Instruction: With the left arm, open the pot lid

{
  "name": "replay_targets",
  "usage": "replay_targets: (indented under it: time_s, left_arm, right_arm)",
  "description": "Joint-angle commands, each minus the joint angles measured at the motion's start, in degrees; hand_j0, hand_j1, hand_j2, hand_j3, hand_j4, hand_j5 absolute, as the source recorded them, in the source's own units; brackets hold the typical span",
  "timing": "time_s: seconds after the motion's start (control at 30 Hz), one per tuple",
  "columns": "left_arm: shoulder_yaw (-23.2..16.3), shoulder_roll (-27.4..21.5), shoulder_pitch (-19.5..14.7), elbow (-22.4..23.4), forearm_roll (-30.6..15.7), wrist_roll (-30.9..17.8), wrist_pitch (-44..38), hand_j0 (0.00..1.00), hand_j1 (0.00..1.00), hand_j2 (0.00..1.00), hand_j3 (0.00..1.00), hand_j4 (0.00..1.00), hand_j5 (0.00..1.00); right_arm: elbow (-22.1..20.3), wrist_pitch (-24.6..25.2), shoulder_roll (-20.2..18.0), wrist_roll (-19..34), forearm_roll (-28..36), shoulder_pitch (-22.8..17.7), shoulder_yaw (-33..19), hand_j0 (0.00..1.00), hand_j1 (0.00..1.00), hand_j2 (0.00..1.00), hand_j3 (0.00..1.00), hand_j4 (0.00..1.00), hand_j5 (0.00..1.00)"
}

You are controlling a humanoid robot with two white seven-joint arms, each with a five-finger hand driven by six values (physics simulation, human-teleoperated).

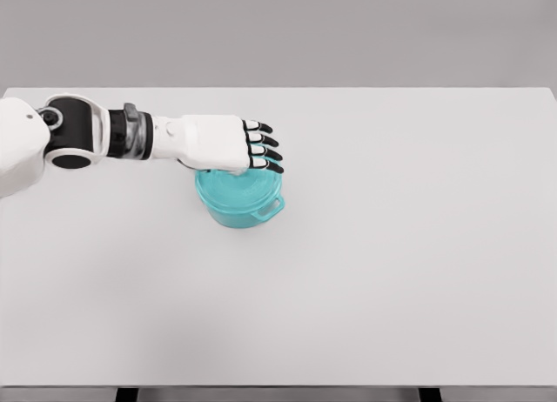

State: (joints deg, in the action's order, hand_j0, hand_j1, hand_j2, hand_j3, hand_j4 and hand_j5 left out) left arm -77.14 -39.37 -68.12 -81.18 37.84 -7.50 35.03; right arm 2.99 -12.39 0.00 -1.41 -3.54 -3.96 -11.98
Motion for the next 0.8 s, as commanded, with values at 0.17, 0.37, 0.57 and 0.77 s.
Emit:
replay_targets:
  time_s: [0.17,0.37,0.57,0.77]
  left_arm:
    - [-1.2,0.6,0.0,0.1,0.0,-0.3,0.0,0.95,0.95,0.95,0.95,0.95,0.95]
    - [-1.5,0.6,-0.1,0.3,0.1,-0.4,0.0,0.81,0.81,0.81,0.81,0.81,0.81]
    - [-1.5,0.5,-0.6,1.5,0.3,-0.4,0.0,0.79,0.79,0.79,0.79,0.79,0.79]
    - [-1.5,0.5,-0.6,1.5,0.8,-0.5,0.0,0.74,0.74,0.74,0.74,0.74,0.74]
  right_arm:
    - [0.0,0.0,0.0,0.0,0.0,0.0,0.0,1.00,1.00,1.00,1.00,1.00,1.00]
    - [0.0,0.0,0.0,0.0,0.0,0.0,-0.1,1.00,1.00,1.00,1.00,1.00,1.00]
    - [0.0,0.0,0.0,0.0,0.0,0.0,0.0,1.00,1.00,1.00,1.00,1.00,1.00]
    - [0.0,0.0,0.0,0.0,0.0,0.0,0.0,1.00,1.00,1.00,1.00,1.00,1.00]
